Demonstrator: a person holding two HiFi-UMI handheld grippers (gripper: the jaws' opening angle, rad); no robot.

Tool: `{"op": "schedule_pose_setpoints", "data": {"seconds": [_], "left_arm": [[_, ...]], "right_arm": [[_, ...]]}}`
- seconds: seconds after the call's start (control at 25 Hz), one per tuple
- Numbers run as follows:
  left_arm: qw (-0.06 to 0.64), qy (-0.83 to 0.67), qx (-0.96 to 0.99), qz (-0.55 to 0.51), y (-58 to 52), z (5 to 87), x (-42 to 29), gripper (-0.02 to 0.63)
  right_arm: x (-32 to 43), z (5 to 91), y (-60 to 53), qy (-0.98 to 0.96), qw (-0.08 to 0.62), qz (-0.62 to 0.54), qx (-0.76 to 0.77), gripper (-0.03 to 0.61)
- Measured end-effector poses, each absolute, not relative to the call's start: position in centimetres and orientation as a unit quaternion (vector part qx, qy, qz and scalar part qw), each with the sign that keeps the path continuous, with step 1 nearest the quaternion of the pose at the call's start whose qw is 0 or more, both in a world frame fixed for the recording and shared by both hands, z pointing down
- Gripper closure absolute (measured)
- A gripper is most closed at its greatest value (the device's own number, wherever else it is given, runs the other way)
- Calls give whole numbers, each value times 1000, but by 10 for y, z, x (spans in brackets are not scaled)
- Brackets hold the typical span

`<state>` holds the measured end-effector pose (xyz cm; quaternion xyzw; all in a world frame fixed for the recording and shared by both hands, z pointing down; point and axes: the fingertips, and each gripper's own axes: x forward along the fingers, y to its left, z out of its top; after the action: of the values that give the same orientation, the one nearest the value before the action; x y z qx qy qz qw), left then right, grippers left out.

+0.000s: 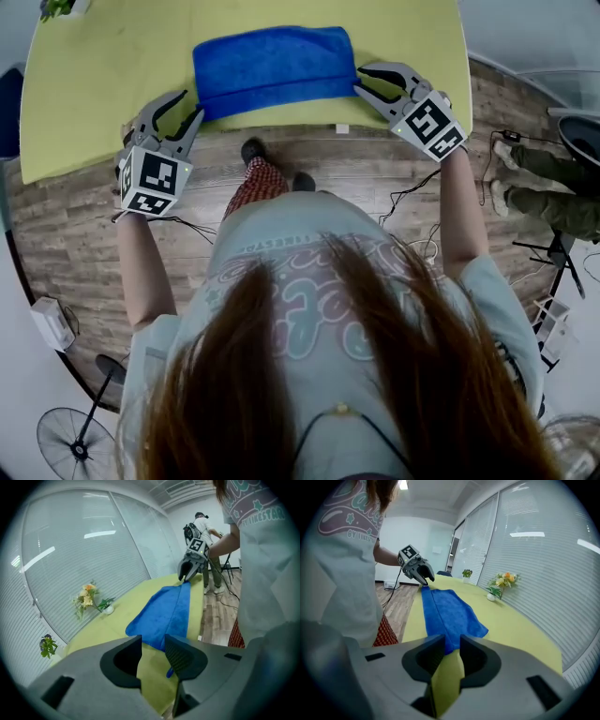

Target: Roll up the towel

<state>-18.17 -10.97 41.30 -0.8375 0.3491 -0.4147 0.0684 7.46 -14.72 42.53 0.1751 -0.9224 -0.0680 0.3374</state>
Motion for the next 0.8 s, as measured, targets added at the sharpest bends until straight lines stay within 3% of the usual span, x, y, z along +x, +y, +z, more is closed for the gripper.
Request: {"op": "schedule_pose_setpoints", "data": {"seconds": [0.28,0.8], "left_arm": [[75,368,-843,-385,-103,398,-180,489],[133,328,-808,-472,-76,435,-166,489]], "right_arm": [[76,409,-141,-926,310,-89,194,485],[72,432,-121,-893,376,-191,160,463]]}}
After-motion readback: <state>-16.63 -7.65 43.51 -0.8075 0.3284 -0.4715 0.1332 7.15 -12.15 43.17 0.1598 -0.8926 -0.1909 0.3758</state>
